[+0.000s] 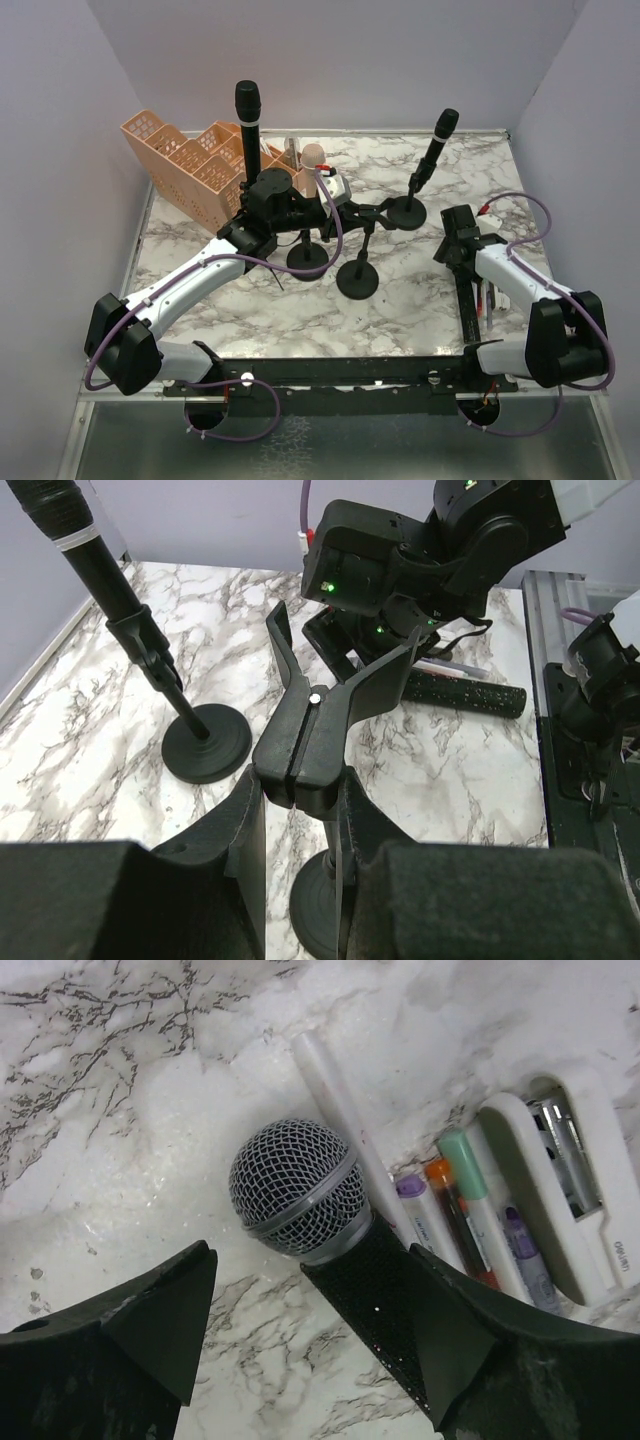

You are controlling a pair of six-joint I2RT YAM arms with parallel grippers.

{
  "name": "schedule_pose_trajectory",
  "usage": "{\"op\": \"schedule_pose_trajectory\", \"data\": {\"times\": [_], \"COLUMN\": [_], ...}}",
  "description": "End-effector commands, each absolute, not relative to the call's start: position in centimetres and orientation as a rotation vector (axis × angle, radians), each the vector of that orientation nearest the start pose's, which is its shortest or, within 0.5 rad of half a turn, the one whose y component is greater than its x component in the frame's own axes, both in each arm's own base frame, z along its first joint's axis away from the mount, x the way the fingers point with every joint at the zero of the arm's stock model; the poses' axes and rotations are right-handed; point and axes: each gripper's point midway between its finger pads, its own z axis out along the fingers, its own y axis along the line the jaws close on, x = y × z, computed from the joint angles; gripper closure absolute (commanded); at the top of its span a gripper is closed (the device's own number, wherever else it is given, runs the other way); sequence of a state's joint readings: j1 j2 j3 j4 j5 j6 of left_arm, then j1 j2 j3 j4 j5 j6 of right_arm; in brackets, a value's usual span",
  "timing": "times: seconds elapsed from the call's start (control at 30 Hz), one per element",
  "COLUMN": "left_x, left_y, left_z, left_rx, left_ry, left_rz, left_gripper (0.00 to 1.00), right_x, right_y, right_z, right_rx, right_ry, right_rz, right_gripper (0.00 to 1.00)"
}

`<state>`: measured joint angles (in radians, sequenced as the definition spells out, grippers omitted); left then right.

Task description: Attach the microphones to the stand

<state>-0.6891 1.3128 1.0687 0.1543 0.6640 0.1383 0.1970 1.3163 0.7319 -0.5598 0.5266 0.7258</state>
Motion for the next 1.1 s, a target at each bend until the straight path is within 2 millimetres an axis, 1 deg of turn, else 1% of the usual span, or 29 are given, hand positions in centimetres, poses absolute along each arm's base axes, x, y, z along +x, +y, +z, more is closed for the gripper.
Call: {"op": "schedule_pose_trajectory", "data": {"times": [0.0,0.1,0.23,0.37,0.4,0.43,0.47,0.53,0.6,0.7,0.87,0.97,1.0,1.07], "left_x": [25.6,25.6,25.6,25.6,25.6,25.6,25.6,25.6,25.7,25.7,25.8,25.7,25.7,25.7], "left_y": [-34.2,-34.2,-34.1,-34.2,-34.2,-34.2,-34.2,-34.2,-34.2,-34.2,-34.3,-34.3,-34.3,-34.3], "left_z": [32.5,32.7,32.5,32.4,32.4,32.5,32.5,32.3,32.2,32.1,31.8,31.8,31.8,31.7], "left_rx": [1.109,1.107,1.105,1.104,1.105,1.103,1.104,1.105,1.105,1.106,1.109,1.109,1.109,1.110], "left_ry": [1.249,1.245,1.250,1.254,1.253,1.254,1.253,1.257,1.259,1.261,1.265,1.263,1.263,1.264], "left_rz": [-0.934,-0.936,-0.936,-0.936,-0.937,-0.938,-0.937,-0.940,-0.938,-0.939,-0.940,-0.940,-0.941,-0.944], "left_gripper": [1.00,1.00,1.00,1.00,1.00,1.00,1.00,1.00,1.00,1.00,1.00,1.00,1.00,1.00], "right_x": [26.9,27.1,27.1,27.8,27.9,28.0,28.1,28.1,27.8,27.3,25.9,25.1,25.0,24.9], "right_y": [1.3,2.2,2.2,2.5,2.5,2.6,2.7,2.8,2.8,3.2,3.9,3.8,3.7,3.5], "right_z": [3.6,3.2,2.8,2.8,2.8,2.7,2.8,2.6,2.5,2.4,1.9,1.7,1.7,1.8], "right_rx": [0.806,0.790,0.811,0.822,0.823,0.822,0.812,0.796,0.782,0.753,0.742,0.739,0.736,0.729], "right_ry": [2.469,2.492,2.504,2.494,2.493,2.495,2.497,2.505,2.507,2.524,2.565,2.578,2.576,2.567], "right_rz": [-0.187,-0.127,-0.141,-0.121,-0.119,-0.115,-0.107,-0.099,-0.096,-0.064,-0.011,-0.011,-0.014,-0.025], "right_gripper": [0.23,0.33,0.43,0.60,0.63,0.63,0.60,0.49,0.40,0.32,0.30,0.30,0.31,0.38]}}
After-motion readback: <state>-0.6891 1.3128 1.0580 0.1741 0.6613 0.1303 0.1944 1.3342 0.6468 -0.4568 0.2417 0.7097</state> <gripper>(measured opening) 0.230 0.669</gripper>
